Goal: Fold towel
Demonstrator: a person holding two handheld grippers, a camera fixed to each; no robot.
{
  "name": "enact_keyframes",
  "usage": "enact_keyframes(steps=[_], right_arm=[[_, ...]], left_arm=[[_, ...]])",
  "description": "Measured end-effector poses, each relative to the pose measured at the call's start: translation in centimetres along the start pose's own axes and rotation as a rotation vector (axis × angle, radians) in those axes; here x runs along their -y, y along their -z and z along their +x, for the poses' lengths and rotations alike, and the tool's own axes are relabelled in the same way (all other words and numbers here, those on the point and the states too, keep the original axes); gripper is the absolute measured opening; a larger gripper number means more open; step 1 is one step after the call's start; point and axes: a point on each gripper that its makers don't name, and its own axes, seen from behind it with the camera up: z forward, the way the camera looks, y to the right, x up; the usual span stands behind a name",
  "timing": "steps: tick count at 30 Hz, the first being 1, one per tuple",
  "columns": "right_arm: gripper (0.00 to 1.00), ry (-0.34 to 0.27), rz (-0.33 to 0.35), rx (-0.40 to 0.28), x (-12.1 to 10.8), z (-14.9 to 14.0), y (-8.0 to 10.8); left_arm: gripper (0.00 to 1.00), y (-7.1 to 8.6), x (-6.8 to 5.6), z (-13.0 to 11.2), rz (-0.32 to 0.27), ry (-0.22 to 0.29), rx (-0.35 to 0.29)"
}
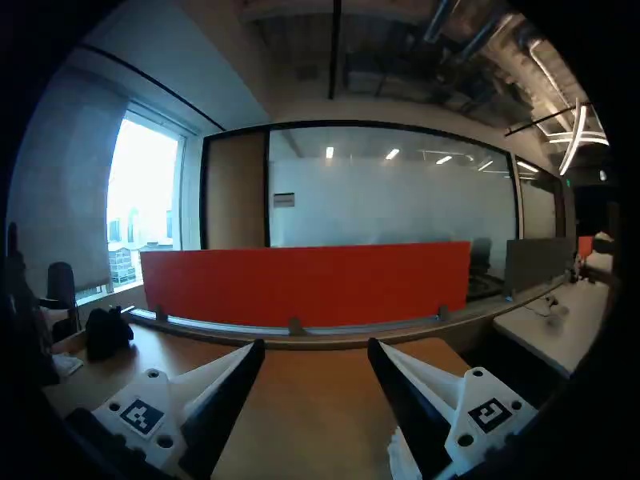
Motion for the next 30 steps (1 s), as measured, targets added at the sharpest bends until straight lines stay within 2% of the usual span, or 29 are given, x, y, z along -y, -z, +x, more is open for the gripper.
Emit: enact_keyframes(steps=[6,17,21,30], right_arm=[[1.0,-0.011,-0.002,0.004,0.9,-0.3,-0.4],[1.0,-0.006,0.001,0.009,1.9,-0.3,-0.4],[1.0,0.006,0.002,0.011,2.4,-0.6,-0.3],[1.0,0.022,-0.003,0.005,3.1,-1.9,0.2]], left_arm=[[0.95,0.1,-0.1,0.3,-0.003,0.025,-0.017],[0.95,0.1,0.2,0.1,0.003,0.035,-0.042],[0.95,-0.1,0.2,-0.6,-0.005,0.044,-0.052],[0.95,-1.0,0.6,-3.4,0.001,0.017,-0.084]])
